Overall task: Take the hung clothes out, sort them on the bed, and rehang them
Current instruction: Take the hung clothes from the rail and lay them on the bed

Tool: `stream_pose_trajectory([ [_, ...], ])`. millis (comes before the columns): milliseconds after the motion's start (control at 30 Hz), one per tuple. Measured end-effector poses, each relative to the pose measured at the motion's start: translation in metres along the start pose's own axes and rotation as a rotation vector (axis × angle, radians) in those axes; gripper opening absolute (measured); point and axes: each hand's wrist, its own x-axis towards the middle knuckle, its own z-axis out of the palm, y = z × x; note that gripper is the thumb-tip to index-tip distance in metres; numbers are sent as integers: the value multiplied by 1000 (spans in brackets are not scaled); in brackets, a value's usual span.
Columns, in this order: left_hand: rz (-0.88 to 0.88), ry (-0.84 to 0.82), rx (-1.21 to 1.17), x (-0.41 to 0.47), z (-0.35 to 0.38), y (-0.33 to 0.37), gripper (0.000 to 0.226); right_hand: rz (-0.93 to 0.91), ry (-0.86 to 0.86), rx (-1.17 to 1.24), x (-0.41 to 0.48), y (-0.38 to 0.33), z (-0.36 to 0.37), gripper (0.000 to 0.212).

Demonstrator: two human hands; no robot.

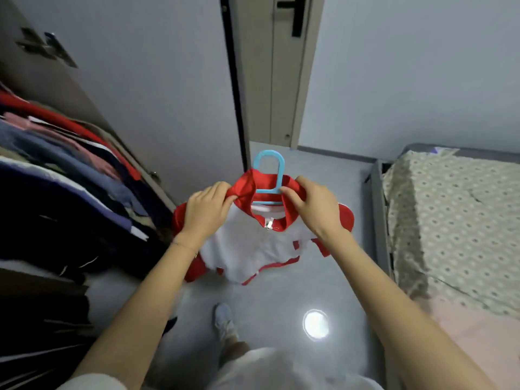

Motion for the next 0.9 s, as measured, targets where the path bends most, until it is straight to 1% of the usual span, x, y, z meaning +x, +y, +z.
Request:
stream_pose_trajectory([
  [100,41,-26,-102,17,24,59,32,65,53,-97,-25,41,-45,44],
  [167,76,-61,-165,33,40,99,34,148,100,-118,-44,68,-76,44],
  [333,236,-146,-346,85,71,199,42,410,230,-64,-95,135,-144,45],
  [433,356,-142,-466,121,81,264,43,550,309,-24,-127,168,-187,40],
  [567,469,-186,-615,156,93,359,46,793,453,-66,-176,211,-236,47],
  [633,521,-234,-685,165,103,407,44,957,549,-118,-207,234,-253,58],
  [700,563,-313,-756,169,114,450,36,1097,614,-166,-234,249,-263,66],
  [800,662,-472,-852,170,135,517,28,1268,700,-230,-271,264,-275,68],
  [900,764,-617,-947,166,152,579,32,1421,773,-293,-299,275,-285,72],
])
